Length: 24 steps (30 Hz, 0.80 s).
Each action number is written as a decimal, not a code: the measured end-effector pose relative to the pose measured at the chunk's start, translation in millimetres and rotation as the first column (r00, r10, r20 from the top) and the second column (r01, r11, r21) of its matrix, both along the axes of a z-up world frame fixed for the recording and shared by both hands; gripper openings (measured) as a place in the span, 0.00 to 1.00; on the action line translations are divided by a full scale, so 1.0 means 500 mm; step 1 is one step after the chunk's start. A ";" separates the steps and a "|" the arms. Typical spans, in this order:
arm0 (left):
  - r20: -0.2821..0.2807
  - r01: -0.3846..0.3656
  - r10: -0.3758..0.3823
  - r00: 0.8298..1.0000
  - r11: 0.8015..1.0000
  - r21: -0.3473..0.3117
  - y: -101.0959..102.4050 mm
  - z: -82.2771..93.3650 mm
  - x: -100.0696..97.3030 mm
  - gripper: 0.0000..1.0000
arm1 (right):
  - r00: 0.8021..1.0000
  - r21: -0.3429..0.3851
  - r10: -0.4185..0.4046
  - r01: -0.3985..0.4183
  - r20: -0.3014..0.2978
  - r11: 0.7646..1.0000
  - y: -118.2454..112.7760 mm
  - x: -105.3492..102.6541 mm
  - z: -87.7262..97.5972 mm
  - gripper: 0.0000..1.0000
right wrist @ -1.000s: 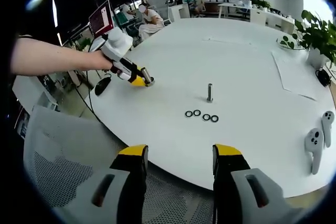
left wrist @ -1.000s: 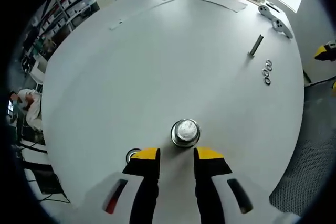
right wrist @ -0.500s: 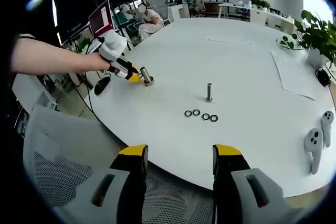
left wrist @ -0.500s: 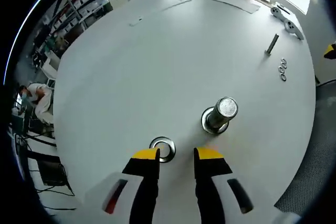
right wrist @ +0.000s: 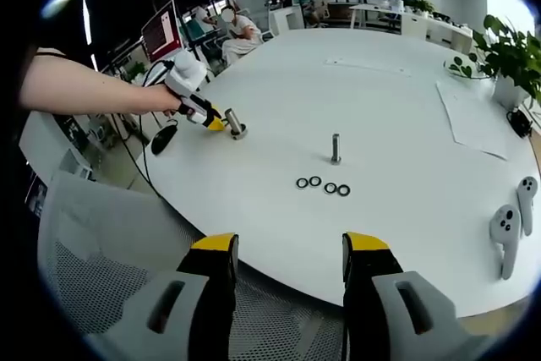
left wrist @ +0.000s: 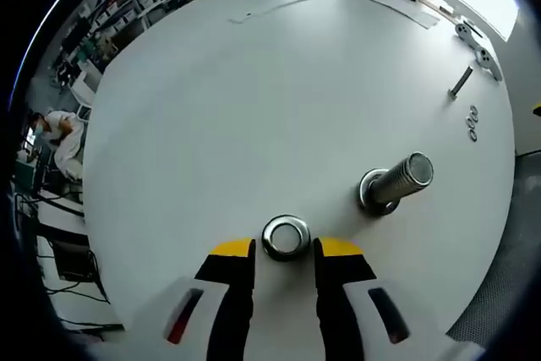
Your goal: Place the washer onto the threaded stud by aligning its center hole with the stud, sliding it down to the base, and recovering from edge contact or off-axis alignment until the washer reaches the visible bottom stop.
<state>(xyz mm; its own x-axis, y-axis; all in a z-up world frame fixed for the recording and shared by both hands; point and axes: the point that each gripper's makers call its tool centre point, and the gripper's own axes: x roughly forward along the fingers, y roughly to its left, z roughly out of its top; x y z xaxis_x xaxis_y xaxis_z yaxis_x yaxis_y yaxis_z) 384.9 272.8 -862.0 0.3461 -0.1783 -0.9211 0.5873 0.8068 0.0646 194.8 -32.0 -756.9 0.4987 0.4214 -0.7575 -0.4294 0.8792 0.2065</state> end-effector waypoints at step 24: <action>-0.091 0.087 -0.087 0.992 0.996 -0.010 -0.042 -0.008 -0.037 0.21 | 1.000 -0.001 0.013 -0.013 0.005 1.000 0.005 0.000 0.002 0.52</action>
<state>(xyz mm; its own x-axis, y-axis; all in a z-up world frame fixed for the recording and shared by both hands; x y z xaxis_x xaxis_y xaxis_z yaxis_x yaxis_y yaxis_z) 366.4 251.9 -866.3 0.2434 -0.2096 -0.9470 0.6585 0.7526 0.0027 194.9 -29.5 -755.9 0.4971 0.4273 -0.7552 -0.4419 0.8737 0.2034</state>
